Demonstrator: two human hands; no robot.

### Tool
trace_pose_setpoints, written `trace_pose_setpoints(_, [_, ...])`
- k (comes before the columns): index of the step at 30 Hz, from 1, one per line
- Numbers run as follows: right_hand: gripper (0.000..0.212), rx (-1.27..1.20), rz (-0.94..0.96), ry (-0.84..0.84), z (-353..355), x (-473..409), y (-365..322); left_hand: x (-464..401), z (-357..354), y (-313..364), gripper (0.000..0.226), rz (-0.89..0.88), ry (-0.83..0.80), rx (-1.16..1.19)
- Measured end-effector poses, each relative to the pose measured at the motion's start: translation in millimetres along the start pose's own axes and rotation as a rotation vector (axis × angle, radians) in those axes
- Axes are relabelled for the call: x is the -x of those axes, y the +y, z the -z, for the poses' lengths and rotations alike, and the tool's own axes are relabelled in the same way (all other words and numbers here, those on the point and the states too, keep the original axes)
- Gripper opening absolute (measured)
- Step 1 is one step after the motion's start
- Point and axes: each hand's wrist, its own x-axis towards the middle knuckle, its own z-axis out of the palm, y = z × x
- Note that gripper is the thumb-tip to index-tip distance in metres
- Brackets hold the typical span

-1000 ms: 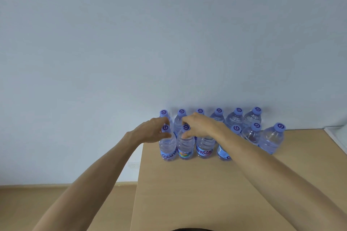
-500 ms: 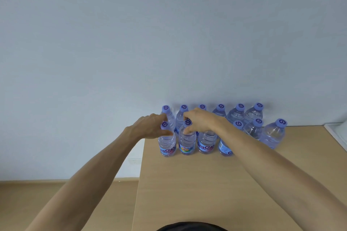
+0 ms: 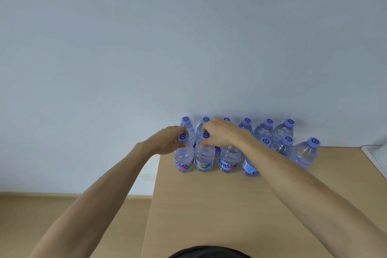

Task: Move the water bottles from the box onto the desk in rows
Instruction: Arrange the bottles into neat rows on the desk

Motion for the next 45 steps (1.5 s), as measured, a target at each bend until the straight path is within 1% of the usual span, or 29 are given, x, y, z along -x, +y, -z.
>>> trace_pose_setpoints(3, [0.038,-0.019,-0.008,-0.03,-8,-4,2,1,0,-1,0.021,-0.011,-0.028,0.041])
trace_pose_setpoints(5, [0.039,-0.02,-0.001,-0.039,-8,-7,3,3,1,1,0.024,0.011,-0.026,0.059])
trace_pose_setpoints(8, [0.04,-0.035,0.003,-0.052,-6,-5,4,3,1,10,0.034,0.103,0.012,0.07])
trace_pose_setpoints(10, [0.039,-0.039,-0.002,-0.058,-5,-2,5,0,-1,15,0.036,0.165,0.046,0.042])
trace_pose_setpoints(11, [0.039,-0.03,-0.004,-0.059,-4,-1,5,-1,-3,15,0.035,0.162,0.054,0.035])
trace_pose_setpoints(16, [0.038,0.063,-0.01,-0.047,0,0,10,-4,-4,13,0.021,0.027,0.026,0.039])
trace_pose_setpoints(19, [0.036,0.088,-0.006,-0.046,0,2,11,-6,-2,16,0.022,-0.009,0.026,0.018])
trace_pose_setpoints(27, [0.039,0.059,0.0,-0.036,-3,2,14,-11,4,6,0.024,0.016,-0.004,-0.024])
trace_pose_setpoints(36, [0.035,0.037,-0.014,-0.056,-3,0,7,-4,-1,8,0.025,0.018,0.026,0.037])
trace_pose_setpoints(40, [0.037,0.04,-0.034,-0.07,-2,4,9,0,-4,7,0.028,0.094,-0.002,0.056])
trace_pose_setpoints(45, [0.036,0.045,-0.049,-0.052,-4,8,7,2,-7,13,0.036,0.169,0.044,0.091])
